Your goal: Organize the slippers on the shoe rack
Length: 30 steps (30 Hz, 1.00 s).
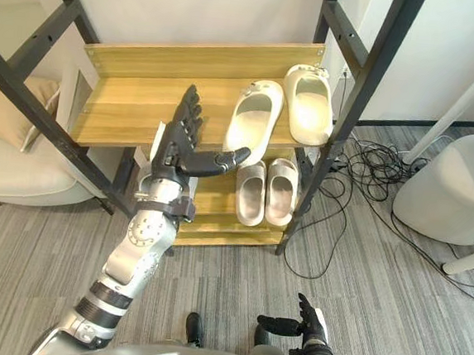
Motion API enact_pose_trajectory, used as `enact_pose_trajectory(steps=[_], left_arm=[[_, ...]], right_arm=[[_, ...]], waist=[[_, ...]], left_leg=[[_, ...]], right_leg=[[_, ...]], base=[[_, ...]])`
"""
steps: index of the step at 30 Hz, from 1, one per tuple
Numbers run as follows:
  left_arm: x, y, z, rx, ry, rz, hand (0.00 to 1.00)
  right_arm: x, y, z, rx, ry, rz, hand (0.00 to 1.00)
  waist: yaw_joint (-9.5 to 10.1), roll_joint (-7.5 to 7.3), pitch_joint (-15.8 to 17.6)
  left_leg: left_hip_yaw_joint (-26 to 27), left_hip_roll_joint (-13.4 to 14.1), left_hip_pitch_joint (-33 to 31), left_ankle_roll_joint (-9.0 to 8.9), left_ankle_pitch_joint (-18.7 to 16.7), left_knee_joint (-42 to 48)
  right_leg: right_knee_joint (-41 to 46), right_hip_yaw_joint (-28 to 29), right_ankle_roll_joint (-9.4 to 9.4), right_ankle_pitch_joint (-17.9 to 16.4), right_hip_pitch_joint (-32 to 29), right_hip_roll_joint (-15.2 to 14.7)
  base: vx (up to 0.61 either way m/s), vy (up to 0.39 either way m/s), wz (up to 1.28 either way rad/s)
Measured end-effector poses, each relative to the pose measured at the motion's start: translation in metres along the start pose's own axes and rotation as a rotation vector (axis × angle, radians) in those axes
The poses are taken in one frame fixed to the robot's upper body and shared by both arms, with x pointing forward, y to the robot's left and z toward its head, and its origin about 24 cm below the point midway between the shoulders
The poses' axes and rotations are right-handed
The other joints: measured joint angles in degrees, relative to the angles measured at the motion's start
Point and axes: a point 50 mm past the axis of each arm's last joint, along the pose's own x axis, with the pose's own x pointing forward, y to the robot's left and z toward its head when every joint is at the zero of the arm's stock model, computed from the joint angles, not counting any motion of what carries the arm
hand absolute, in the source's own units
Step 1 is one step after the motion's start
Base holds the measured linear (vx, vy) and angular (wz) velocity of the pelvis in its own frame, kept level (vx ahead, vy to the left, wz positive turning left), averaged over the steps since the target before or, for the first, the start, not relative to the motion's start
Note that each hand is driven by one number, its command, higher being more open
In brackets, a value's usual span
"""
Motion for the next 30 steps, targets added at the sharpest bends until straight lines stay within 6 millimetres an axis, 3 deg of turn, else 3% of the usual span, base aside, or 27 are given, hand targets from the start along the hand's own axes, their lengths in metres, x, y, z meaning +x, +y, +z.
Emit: enact_pose_trajectory(steps=[3,9,17,30], left_arm=[[-0.004,-0.007,-0.006,-0.007,0.028,-0.032,1.0],[-0.005,-0.012,-0.011,-0.005,0.046,-0.064,1.0],[0.0,-0.024,-0.017,0.026,0.064,-0.116,1.0],[0.019,-0.036,-0.019,0.086,0.058,-0.123,1.0]], right_arm=[[0.001,0.019,0.003,-0.008,-0.005,0.051,1.0],[0.003,0.032,0.012,-0.004,-0.024,0.08,1.0],[0.003,0.034,0.01,0.003,-0.015,0.077,1.0],[0.003,0.034,0.01,0.036,-0.007,0.068,1.0]], waist=[[0.23,-0.56,-0.33],[0.26,-1.25,-0.52],[0.14,-2.26,-1.11],[-0.39,-2.31,-1.1]], left_leg=[[0.0,0.09,0.38,-0.23,-0.19,0.0],[0.0,0.06,0.72,-0.35,-0.51,0.0],[0.01,-0.01,0.83,-0.36,-0.59,0.0],[0.5,0.07,0.93,-0.61,-0.81,0.01]], right_leg=[[-0.01,-0.02,-0.04,-0.33,0.41,0.09],[-0.03,-0.08,0.11,-0.66,0.78,0.05],[-0.18,-0.1,0.22,-0.76,0.88,-0.04],[-0.18,0.31,0.21,-0.8,0.73,0.02]], base=[[0.0,0.0,0.0],[0.0,0.0,0.0],[0.0,0.0,0.0],[0.0,0.001,-0.01]])
